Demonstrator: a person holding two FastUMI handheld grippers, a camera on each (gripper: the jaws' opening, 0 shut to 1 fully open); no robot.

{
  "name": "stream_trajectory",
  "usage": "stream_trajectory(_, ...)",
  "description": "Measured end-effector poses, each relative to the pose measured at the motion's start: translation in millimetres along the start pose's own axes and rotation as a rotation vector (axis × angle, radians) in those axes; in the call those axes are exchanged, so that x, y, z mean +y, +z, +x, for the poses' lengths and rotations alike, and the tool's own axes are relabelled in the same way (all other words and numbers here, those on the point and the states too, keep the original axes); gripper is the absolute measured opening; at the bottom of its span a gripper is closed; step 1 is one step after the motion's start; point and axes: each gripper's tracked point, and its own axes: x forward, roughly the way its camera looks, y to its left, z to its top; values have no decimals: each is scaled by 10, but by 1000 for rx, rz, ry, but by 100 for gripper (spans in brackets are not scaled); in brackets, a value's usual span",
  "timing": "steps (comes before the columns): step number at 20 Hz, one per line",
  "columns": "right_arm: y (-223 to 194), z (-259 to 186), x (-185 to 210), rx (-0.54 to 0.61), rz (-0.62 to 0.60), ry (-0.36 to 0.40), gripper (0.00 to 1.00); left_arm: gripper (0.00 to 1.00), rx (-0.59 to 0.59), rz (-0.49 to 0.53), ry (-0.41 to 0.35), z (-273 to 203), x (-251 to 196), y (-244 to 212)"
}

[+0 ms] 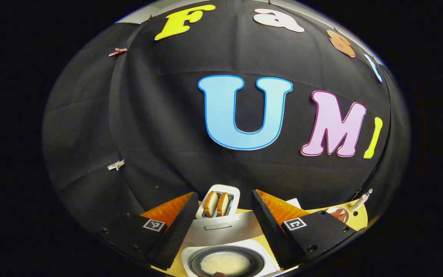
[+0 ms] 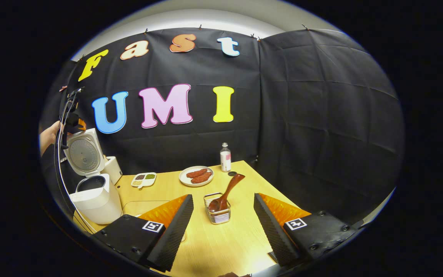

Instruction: Close the left gripper, press the button to open the rice cooker; take a wooden spoon from the chopstick holder with the right hand, scoop a spoonful of rice and pour it into the rice cooker, then put the wooden spoon back into the chopstick holder.

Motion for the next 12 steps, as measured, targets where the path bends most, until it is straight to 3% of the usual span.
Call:
stream_trajectory(7, -205, 384, 326, 78, 57, 137, 98, 97, 41, 124, 48, -667, -211, -479)
stream_trajectory(12, -118, 561, 740, 99, 31, 256, 99, 96, 79, 60, 79, -1018, -302, -1098)
